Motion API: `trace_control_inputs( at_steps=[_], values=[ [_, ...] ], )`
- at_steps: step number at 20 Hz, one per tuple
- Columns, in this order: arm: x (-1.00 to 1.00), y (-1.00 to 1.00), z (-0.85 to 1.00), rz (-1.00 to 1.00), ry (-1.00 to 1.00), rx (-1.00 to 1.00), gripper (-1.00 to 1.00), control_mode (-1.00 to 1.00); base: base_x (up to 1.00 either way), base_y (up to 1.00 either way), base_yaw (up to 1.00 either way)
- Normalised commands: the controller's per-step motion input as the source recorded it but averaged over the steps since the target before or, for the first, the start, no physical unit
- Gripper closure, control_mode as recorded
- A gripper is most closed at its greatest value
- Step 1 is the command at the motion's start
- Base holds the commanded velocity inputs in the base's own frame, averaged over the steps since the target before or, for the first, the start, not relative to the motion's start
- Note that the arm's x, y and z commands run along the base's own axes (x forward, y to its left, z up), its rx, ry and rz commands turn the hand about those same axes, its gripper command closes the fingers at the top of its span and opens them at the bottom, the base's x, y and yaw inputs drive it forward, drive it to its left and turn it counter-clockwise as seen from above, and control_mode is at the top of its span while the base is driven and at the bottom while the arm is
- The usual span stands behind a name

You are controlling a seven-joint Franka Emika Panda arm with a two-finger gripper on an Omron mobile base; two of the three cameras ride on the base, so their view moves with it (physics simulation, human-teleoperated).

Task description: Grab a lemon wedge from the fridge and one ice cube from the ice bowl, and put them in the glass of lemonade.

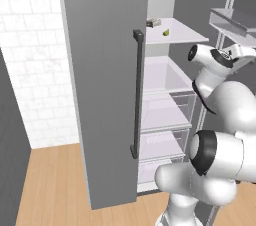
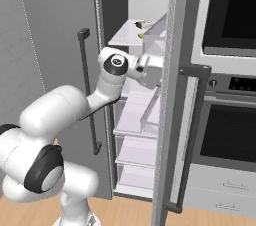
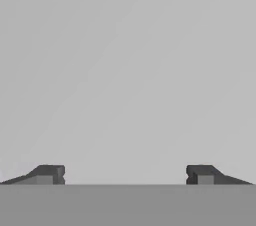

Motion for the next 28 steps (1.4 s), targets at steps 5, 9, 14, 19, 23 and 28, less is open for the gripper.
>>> trace_control_inputs(
  at_steps=[5, 9, 14, 19, 23, 28],
  values=[
    [-0.18, -0.80, 0.00, -0.05, 0.00, 0.00, -1.00, -1.00, 0.00, 0.00, 0.00],
    [-0.16, -0.14, 0.00, 0.00, -0.02, 0.00, -1.00, -1.00, 0.00, 0.00, 0.00],
    [-0.39, 0.60, 0.10, 0.03, -0.19, 0.00, -1.00, -1.00, 0.00, 0.00, 0.00],
    [-0.35, 1.00, 0.03, 0.04, -0.24, 0.13, -1.00, -1.00, 0.00, 0.00, 0.00],
    [-0.17, 0.99, -0.19, 0.09, -0.25, 0.45, -1.00, -1.00, 0.00, 0.00, 0.00],
    [-0.18, 0.76, -0.08, 0.23, -0.25, 0.64, -1.00, -1.00, 0.00, 0.00, 0.00]
  ],
)
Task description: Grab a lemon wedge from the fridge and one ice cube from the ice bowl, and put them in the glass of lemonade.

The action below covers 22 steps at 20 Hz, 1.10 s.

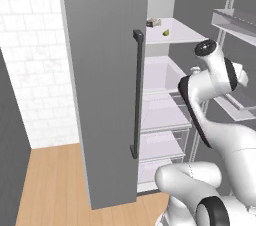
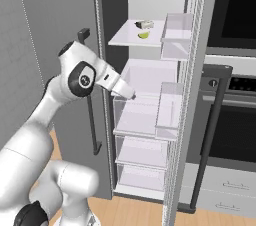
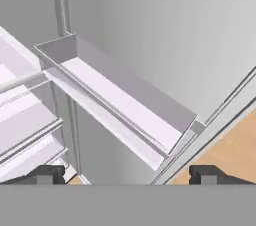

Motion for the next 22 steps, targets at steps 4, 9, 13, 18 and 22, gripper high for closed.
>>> trace_control_inputs(
  at_steps=[4, 9, 13, 18, 22],
  values=[
    [-0.11, 0.66, 0.00, 0.41, -0.04, 0.60, -1.00, -1.00, 0.00, 0.00, 0.00],
    [-0.42, 0.37, 0.02, 0.56, 0.02, 0.40, -1.00, -1.00, 0.00, 0.00, 0.00],
    [-1.00, 0.24, 0.35, 0.41, -0.01, 0.01, -1.00, -1.00, 0.00, 0.00, 0.00],
    [-1.00, 0.46, 0.31, 0.28, -0.03, -0.04, -1.00, -1.00, 0.00, 0.00, 0.00],
    [-0.94, 0.27, 0.38, 0.11, -0.03, -0.12, -1.00, -1.00, 0.00, 0.00, 0.00]
  ],
)
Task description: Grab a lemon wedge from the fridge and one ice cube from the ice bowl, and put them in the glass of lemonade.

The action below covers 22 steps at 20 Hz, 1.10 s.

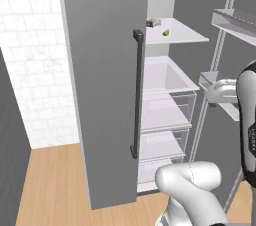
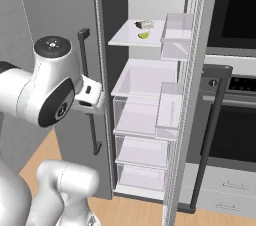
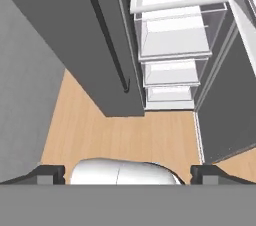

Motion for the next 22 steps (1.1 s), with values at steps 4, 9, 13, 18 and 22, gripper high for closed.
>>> trace_control_inputs(
  at_steps=[4, 9, 13, 18, 22],
  values=[
    [-0.54, 0.25, 0.44, 0.01, 0.00, -0.16, -1.00, -1.00, 0.00, 0.00, 0.00],
    [-0.10, 0.08, 0.14, -0.14, 0.03, -0.18, -1.00, -1.00, 0.00, 0.00, 0.00],
    [-0.54, 0.01, -0.01, -0.07, -0.09, 0.00, -1.00, -1.00, 0.00, 0.00, 0.00],
    [0.05, 0.09, -0.06, -0.07, -0.04, 0.00, -1.00, -1.00, 0.00, 0.00, 0.00],
    [0.15, 0.12, -0.02, -0.06, -0.02, 0.00, -1.00, -1.00, 0.00, 0.00, 0.00]
  ],
)
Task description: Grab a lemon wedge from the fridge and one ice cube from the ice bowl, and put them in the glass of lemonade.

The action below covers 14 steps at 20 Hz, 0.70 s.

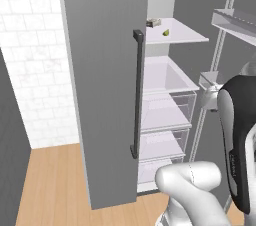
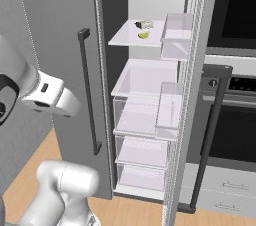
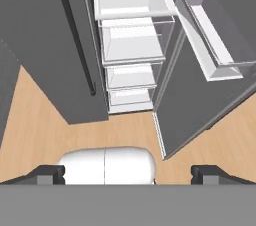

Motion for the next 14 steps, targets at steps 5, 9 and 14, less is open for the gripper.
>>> trace_control_inputs(
  at_steps=[5, 9, 14],
  values=[
    [0.07, 0.10, -0.04, -0.04, 0.00, 0.00, -1.00, -1.00, 0.00, 0.00, 0.00],
    [0.02, 0.00, -0.02, -0.01, 0.00, 0.00, -1.00, 1.00, 0.36, -0.17, -0.03],
    [0.00, 0.00, 0.00, 0.00, 0.00, 0.00, -1.00, 1.00, 0.70, -0.50, -0.07]
  ],
)
